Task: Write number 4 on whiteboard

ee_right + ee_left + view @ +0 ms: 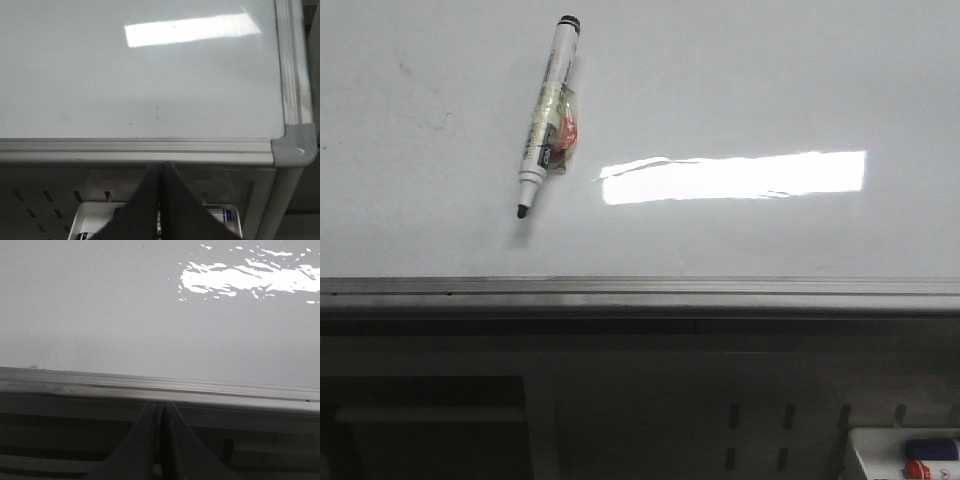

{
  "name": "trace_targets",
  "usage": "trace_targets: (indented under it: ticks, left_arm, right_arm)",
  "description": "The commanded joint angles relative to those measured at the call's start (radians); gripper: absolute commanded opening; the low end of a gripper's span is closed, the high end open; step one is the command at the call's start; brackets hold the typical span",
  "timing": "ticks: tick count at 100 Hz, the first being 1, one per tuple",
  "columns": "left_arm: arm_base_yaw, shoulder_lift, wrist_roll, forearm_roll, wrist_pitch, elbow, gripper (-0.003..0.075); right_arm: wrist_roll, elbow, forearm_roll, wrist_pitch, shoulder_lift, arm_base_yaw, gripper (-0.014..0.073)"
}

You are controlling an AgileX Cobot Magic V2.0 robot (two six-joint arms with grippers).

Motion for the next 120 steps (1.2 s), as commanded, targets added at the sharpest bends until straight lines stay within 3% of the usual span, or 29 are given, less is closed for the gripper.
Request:
trace_targets:
  ticks: [1,84,100,109,120]
  left_arm:
    - [-0.005,-0.027,-0.009,-0.009,-0.058,0.036,-0.002]
    - [-0.005,-0.025,-0.009,-0.009,-0.058,0.036,-0.002]
    - [-0.005,-0.025,-0.009,-0.009,-0.069,0.036,-0.002]
    - [-0.005,-0.025,-0.009,-0.028,-0.093,0.036,-0.002]
    - [-0.005,-0.025,-0.009,-0.25,-0.128,0.036,-0.002]
  right_arm:
    - [-0.004,0.025,-0.017,-0.023,-0.015,-0.006,-0.0064]
    - [-0.004,0.025,-0.054,-0.031,-0.015,-0.006,-0.0064]
    - [-0.004,0.025,-0.224,-0.15,-0.015,-0.006,-0.0064]
    - [-0.004,0.025,-0.225,-0.261,-0.015,-0.006,-0.0064]
    - [-0.004,0.025,-0.218,-0.444,-0.015,-0.006,-0.0064]
